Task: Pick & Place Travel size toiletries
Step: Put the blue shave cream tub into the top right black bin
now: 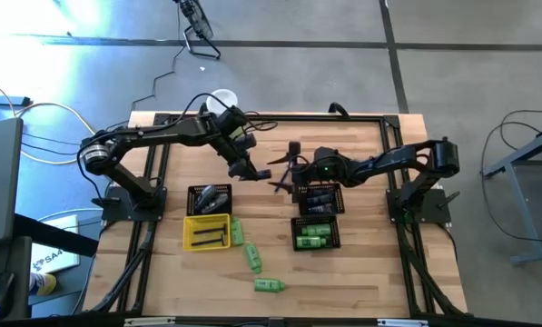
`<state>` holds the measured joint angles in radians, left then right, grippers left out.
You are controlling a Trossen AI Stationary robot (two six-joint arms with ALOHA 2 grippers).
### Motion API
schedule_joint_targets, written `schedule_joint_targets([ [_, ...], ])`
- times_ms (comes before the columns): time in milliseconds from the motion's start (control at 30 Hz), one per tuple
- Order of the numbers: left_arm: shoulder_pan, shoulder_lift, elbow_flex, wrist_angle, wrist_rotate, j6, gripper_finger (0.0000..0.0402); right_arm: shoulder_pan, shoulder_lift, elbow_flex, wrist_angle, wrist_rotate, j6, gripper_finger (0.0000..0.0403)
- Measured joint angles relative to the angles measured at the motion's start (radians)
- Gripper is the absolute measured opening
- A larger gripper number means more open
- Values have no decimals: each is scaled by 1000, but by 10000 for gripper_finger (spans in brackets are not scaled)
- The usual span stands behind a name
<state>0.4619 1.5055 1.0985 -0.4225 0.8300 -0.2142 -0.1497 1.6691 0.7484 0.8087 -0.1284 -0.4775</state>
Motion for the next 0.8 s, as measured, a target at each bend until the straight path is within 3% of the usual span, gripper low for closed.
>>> schedule_joint_targets([
  [300,2,3,0,1,-6,0,158,0,0,0,3,-51,1,256],
  [800,-35,3,0,1,-20,-3,158,0,0,0,3,-58,9,255],
])
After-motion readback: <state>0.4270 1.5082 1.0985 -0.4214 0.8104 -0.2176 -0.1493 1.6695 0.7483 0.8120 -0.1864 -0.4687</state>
